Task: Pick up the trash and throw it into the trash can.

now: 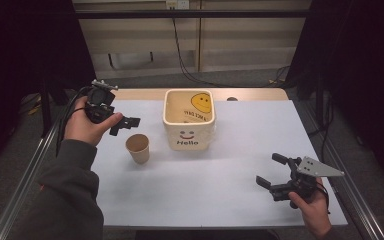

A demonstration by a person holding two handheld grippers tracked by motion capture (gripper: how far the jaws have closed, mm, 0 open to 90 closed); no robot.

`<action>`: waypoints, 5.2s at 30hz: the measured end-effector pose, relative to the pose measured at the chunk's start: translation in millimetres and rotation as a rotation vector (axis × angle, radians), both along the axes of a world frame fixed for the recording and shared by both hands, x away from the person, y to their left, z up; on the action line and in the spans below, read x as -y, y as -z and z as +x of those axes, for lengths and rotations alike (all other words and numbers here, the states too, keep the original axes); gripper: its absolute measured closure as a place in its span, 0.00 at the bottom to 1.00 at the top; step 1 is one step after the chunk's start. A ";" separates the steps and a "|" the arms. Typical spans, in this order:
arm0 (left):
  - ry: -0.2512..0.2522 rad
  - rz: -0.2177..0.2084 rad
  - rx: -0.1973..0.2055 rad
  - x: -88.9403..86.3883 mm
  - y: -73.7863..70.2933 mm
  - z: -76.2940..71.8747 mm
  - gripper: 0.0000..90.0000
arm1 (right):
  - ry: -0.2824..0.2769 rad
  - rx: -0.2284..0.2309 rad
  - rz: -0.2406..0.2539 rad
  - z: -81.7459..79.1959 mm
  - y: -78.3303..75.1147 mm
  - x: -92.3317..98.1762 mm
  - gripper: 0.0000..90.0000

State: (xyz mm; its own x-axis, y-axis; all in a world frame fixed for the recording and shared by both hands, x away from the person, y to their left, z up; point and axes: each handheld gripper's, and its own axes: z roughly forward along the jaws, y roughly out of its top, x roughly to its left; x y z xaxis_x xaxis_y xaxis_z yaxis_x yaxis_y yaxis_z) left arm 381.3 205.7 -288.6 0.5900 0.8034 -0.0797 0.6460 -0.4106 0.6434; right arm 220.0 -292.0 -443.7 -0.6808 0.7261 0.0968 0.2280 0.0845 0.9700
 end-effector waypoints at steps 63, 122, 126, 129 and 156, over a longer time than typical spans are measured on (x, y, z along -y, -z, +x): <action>0.004 0.338 -0.488 41.9 90.4 60.4 0.06 | -0.005 -0.011 -0.005 -0.1 1.1 1.9 0.01; -0.030 0.245 -0.514 43.9 -22.9 49.5 0.23 | 0.002 -0.011 -0.004 0.3 0.8 1.6 0.01; -0.025 0.245 -0.512 44.4 -33.5 50.1 0.23 | 0.001 -0.010 -0.005 0.3 0.8 1.5 0.01; -0.019 0.244 -0.513 44.8 -39.5 51.1 0.23 | -0.002 -0.010 -0.006 0.2 0.6 1.4 0.01; -0.011 0.240 -0.525 57.1 -95.9 60.5 0.23 | -0.003 -0.010 -0.004 -0.3 -0.1 2.6 0.00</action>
State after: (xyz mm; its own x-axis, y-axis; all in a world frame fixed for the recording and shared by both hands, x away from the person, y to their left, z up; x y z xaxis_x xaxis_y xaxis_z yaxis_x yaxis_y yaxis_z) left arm 441.8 148.5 -192.7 0.5122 0.8410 -0.1743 0.8586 -0.4970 0.1255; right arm 219.6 -294.7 -443.6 -0.6818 0.7246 0.1005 0.2371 0.0889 0.9674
